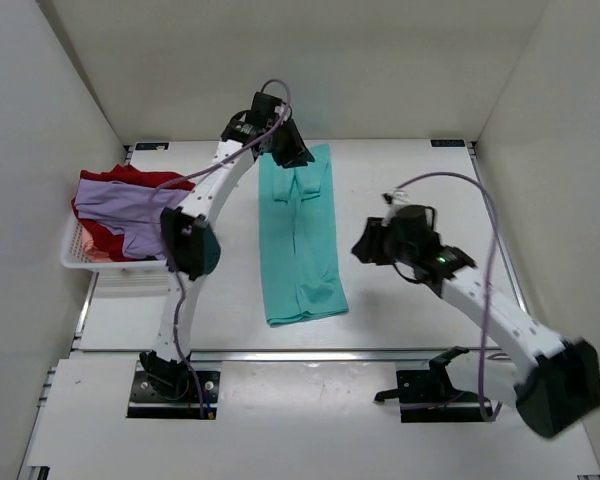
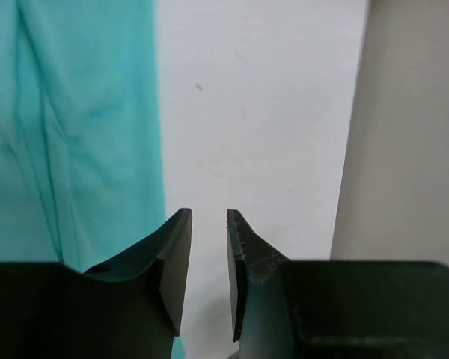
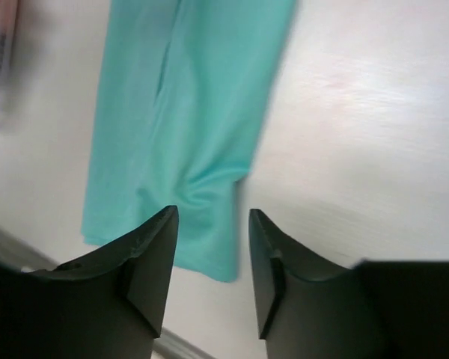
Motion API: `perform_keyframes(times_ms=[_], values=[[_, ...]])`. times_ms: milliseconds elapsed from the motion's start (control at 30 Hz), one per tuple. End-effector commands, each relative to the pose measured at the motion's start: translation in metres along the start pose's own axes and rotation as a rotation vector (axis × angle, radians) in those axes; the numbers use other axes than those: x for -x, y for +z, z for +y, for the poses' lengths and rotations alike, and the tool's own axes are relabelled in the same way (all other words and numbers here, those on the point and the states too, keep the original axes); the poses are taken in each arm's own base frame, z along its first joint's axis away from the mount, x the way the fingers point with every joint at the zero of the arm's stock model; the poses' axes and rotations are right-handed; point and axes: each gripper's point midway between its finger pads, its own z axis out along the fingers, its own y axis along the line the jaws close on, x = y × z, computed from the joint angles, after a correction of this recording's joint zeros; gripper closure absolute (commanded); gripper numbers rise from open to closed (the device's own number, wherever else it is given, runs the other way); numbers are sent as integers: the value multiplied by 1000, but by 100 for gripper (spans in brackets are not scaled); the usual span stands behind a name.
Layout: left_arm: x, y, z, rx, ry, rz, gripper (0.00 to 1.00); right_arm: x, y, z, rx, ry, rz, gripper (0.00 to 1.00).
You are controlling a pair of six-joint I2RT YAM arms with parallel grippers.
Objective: Fold and stack the t-shirts
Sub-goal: Rotate the tshirt 90 degrees
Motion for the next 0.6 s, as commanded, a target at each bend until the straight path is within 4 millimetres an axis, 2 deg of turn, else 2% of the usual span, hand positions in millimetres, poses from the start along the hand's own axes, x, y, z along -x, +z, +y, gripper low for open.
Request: perform_keyframes(times_ms=[0,33,67,100,133,167,233,267,300,367,433,467,500,567], values=[[-44,-149,-31,154,286,-48,63,-11,-49,-54,-174,-52,-42,58],[-83,-138,16,257,262,51,62,-24,-59,-58,-167,-40,-34,58],[-83,-174,-3,175,256,-40,61,-21,-68,-64,-172,-13,-74,58],[-116,-162,42,206,187,28,59,-37,-67,-64,-144,14,-31,58],[-157,-178,75,217,89,88,58,-46,-67,-68,-123,44,-14,59],[-156,-200,72,155,35,14,58,-50,-67,-73,-129,72,-2,59],[-205,-204,126,237,-24,44,53,-63,-60,-72,-109,106,46,59],[-223,-209,138,249,-15,56,51,-68,-54,-68,-88,110,70,58],[-231,-212,137,232,-13,58,50,-76,-51,-62,-74,124,98,58],[-256,-208,160,263,-33,103,49,-91,-37,-54,-39,139,161,56],[-265,-203,166,255,-43,105,48,-103,-28,-41,-2,160,209,56],[-274,-200,176,278,-45,123,47,-108,-23,-39,10,164,222,55],[-275,-196,177,275,-56,121,47,-112,-18,-36,15,176,234,54],[-290,-190,188,288,-71,161,46,-121,-12,-31,26,191,271,54]])
